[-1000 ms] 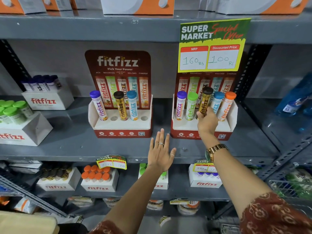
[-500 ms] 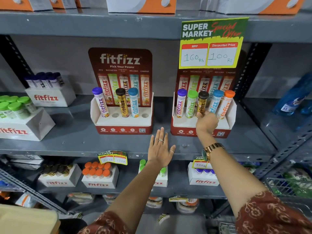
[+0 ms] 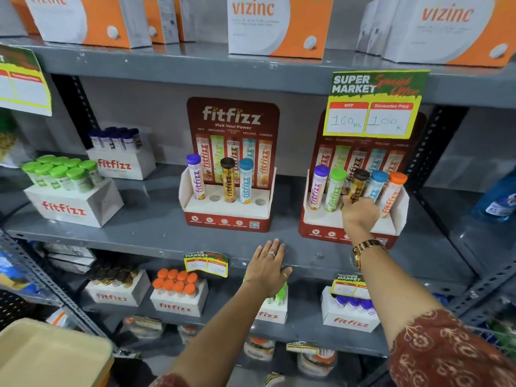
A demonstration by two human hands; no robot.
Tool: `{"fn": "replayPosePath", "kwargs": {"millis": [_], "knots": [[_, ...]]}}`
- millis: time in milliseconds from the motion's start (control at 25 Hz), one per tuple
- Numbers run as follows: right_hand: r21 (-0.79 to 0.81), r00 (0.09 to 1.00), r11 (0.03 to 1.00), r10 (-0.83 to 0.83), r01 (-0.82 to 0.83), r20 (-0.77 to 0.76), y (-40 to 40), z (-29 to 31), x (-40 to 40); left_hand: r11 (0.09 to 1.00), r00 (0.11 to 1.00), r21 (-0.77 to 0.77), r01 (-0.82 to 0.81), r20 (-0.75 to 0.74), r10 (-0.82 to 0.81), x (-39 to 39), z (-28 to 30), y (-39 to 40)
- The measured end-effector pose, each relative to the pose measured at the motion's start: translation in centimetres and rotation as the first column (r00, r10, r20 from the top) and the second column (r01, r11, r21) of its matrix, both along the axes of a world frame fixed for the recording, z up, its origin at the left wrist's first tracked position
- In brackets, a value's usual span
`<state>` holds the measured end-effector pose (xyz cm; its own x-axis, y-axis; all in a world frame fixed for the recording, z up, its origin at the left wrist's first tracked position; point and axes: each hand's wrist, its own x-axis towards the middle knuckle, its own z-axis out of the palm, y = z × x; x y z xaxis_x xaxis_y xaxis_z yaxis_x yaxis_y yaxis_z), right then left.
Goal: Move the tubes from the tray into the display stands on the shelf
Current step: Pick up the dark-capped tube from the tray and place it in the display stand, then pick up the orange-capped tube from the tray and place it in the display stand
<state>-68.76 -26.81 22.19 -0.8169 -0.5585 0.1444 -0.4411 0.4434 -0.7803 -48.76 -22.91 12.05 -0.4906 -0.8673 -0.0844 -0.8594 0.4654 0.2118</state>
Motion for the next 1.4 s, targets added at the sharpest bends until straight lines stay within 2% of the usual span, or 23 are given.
{"fn": "replayPosePath", "kwargs": {"millis": [120, 200, 240, 320, 400, 520, 680, 800, 880, 1000, 1160, 1280, 1320, 1400], "knots": [[0.058, 1.000, 0.998, 0.003, -0.002, -0.004, 0.4, -0.1, 0.1, 1.000, 1.000, -0.016, 0.002, 0.014, -0.001, 0.1, 0.6, 0.1], [0.084, 1.000, 0.996, -0.015, 0.015, 0.000, 1.1, 0.0, 0.8, 0.997, 0.999, -0.070, -0.036, -0.030, 0.034, 0.5, 1.2, 0.0], [0.087, 1.000, 0.996, -0.014, 0.016, -0.023, 1.5, 0.0, 1.8, 0.992, 0.997, -0.114, -0.057, -0.059, 0.051, 0.9, 1.5, -0.2], [0.090, 0.983, 0.995, 0.063, -0.048, -0.172, 2.3, 0.0, 4.8, 0.974, 0.991, -0.203, -0.098, -0.110, 0.077, 2.5, 2.0, -0.5], [0.101, 0.909, 0.978, 0.209, -0.184, -0.361, 2.6, -0.4, 8.7, 0.951, 0.985, -0.277, -0.138, -0.136, 0.103, 5.3, 2.3, -0.8], [0.107, 0.745, 0.885, 0.442, -0.454, -0.499, 2.2, -0.7, 15.3, 0.912, 0.970, -0.332, -0.240, -0.131, 0.207, 11.5, 2.0, -0.7], [0.069, 0.495, 0.680, 0.597, -0.730, -0.631, 2.5, -1.9, 25.4, 0.848, 0.913, -0.341, -0.406, -0.114, 0.391, 21.7, 0.3, 1.5], [0.141, 0.328, 0.497, 0.734, -0.856, -0.594, 3.4, -4.4, 32.9, 0.790, 0.848, -0.316, -0.525, -0.110, 0.519, 29.4, -2.4, 5.6], [0.229, 0.191, 0.373, 0.805, -0.899, -0.562, 4.5, -6.5, 37.9, 0.742, 0.774, -0.238, -0.627, -0.086, 0.627, 34.1, -4.9, 9.2], [0.350, -0.006, 0.214, 0.846, -0.912, -0.533, 6.8, -9.5, 44.9, 0.633, 0.637, -0.099, -0.768, -0.012, 0.771, 40.1, -8.9, 14.9], [0.456, -0.276, -0.083, 0.885, -0.886, -0.376, 9.8, -14.5, 53.0, 0.449, 0.450, 0.023, -0.893, 0.078, 0.890, 45.1, -13.9, 22.0], [0.549, -0.471, -0.278, 0.847, -0.788, -0.247, 11.8, -18.5, 58.2, 0.323, 0.347, 0.160, -0.933, 0.161, 0.924, 46.4, -17.6, 26.3], [0.575, -0.510, -0.328, 0.840, -0.750, -0.186, 12.4, -19.7, 59.7, 0.278, 0.316, 0.206, -0.938, 0.184, 0.931, 46.5, -18.6, 27.3], [0.571, -0.508, -0.392, 0.860, -0.721, -0.052, 13.6, -21.9, 62.2, 0.200, 0.269, 0.293, -0.935, 0.220, 0.938, 46.7, -20.1, 28.6]]}}
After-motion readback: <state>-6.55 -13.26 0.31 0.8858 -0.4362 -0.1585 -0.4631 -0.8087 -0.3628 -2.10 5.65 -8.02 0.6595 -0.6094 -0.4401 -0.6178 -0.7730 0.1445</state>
